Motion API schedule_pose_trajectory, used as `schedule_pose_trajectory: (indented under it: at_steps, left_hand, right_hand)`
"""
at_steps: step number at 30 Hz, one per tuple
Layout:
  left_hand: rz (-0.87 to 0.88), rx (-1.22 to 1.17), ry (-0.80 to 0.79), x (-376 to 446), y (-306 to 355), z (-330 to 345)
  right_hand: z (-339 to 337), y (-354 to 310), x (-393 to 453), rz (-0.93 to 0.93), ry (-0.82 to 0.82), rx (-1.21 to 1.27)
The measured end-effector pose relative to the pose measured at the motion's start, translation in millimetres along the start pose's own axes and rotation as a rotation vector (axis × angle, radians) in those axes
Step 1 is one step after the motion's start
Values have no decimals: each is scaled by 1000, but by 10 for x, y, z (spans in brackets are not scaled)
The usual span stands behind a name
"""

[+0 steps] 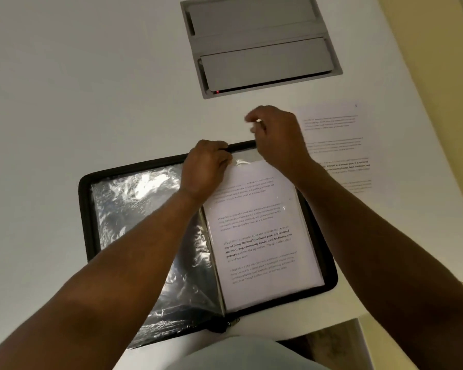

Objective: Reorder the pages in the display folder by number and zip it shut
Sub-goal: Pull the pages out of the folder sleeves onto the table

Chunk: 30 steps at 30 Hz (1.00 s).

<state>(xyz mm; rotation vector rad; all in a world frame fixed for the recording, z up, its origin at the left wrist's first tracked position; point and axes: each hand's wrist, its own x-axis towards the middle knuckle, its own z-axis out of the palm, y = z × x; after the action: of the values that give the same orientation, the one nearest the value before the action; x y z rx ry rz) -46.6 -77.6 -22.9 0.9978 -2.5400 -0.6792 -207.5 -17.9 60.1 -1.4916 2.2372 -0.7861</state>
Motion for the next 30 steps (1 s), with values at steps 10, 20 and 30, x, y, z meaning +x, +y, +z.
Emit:
schedule_pose_trajectory:
  at_steps: [10,20,30]
  left_hand:
    - [-31,-61,-39,-274,1,46]
    - [-31,-95,-40,-257,-25,-5]
    - [-56,-129,-72,-256,-40,-14]
  right_hand:
    - [431,-45,547,-13,-959,-425]
    - [598,82,646,-11,-1026,-774]
    - [635,176,644,-32,-1072,-863]
